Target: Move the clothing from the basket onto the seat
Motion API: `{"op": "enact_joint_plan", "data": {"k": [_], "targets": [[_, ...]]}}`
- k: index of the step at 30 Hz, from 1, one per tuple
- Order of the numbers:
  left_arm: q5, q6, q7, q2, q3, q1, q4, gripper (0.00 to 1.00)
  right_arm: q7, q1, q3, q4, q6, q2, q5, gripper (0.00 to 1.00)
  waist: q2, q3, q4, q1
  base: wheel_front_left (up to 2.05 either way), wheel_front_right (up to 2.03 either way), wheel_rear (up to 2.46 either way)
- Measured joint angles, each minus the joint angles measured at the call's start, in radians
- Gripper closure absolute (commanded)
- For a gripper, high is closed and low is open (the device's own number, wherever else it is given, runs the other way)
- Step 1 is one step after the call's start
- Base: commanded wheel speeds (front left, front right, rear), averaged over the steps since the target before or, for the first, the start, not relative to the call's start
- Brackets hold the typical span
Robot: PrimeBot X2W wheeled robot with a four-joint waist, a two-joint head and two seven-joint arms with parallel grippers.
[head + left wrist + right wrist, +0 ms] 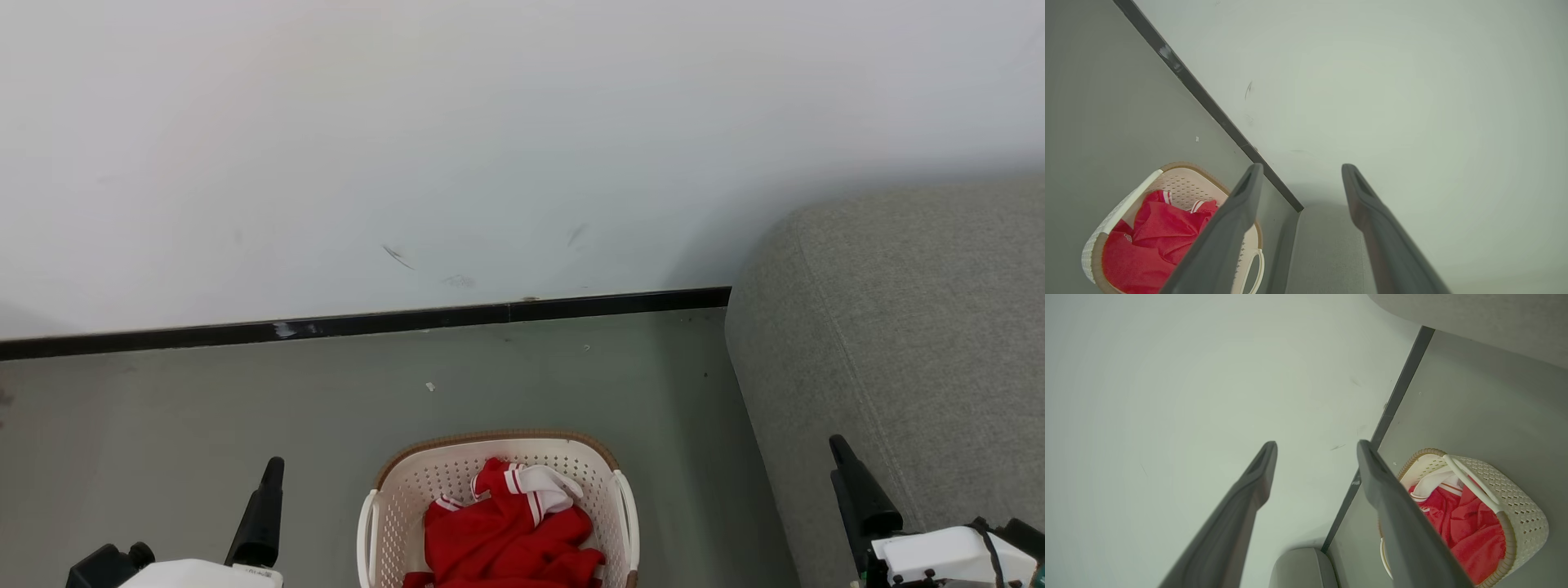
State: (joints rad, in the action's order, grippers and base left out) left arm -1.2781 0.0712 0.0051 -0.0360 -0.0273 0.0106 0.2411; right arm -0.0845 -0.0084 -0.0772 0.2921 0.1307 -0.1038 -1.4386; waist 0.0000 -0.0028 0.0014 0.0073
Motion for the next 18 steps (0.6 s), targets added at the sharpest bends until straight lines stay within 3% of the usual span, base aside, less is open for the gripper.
{"op": "enact_joint_plan", "data": {"k": [11, 18], "targets": [[0.215, -0.035, -0.039, -0.017, -0.047, 0.002, -0.039, 0.0, -0.023, 0.0, -0.006, -0.035, 0.0, 0.008, 0.241, 0.0, 0.0, -0.001, 0.002, 0.0017, 0.0, 0.0, 0.0], [0.346, -0.071, -0.065, -0.024, -0.075, 0.002, -0.062, 0.0, -0.04, 0.0, -0.015, -0.056, 0.0, 0.013, 0.391, 0.0, 0.0, 0.001, 0.004, -0.0002, 0.0, 0.0, 0.0]]}}
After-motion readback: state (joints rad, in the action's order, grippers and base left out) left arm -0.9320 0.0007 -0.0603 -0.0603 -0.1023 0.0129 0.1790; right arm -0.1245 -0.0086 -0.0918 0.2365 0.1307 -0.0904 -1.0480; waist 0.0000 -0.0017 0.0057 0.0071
